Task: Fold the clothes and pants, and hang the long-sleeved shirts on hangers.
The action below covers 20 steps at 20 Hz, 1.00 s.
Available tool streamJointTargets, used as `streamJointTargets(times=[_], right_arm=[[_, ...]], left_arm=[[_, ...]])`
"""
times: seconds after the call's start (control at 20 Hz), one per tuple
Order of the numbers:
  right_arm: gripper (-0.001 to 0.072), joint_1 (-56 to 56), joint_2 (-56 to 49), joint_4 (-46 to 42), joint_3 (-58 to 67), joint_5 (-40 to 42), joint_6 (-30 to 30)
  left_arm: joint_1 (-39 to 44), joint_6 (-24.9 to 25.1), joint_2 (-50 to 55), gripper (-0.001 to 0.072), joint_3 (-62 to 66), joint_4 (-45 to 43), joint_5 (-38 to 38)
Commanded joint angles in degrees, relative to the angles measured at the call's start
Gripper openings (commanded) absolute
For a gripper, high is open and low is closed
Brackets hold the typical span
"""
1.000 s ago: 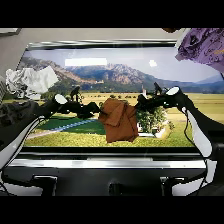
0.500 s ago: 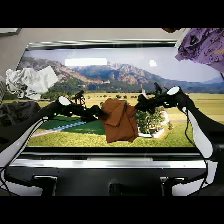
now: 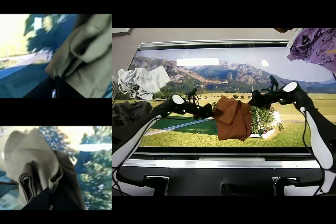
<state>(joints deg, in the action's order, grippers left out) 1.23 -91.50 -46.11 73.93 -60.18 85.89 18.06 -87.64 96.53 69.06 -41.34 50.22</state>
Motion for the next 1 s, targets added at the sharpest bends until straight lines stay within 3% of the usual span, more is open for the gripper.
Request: streamJointTargets(times=[0.0,0.15,0.45,0.75,0.95], right_arm=[[0.0024,0.0,6.2,-13.5,4.4,0.1,5.2],[0.0024,0.0,14.4,-28.1,12.7,-0.2,8.8],[0.0025,0.0,34.9,-51.7,23.3,0.2,13.5],[0.0026,0.0,52.0,-54.9,23.4,1.0,13.7],[0.0026,0.0,53.4,-54.9,23.4,3.8,17.9]], left_arm=[[-2.3,-2.1,-6.3,0.0016,6.1,-14.4,0.4],[-6.1,-8.5,-15.6,0.0017,14.6,-29.4,2.5],[-9.8,-20.0,-36.6,0.0017,25.0,-48.2,3.0],[-9.8,-21.5,-52.2,0.0018,25.0,-51.6,9.2],[-9.8,-21.5,-53.9,0.0019,24.9,-51.6,12.5]])
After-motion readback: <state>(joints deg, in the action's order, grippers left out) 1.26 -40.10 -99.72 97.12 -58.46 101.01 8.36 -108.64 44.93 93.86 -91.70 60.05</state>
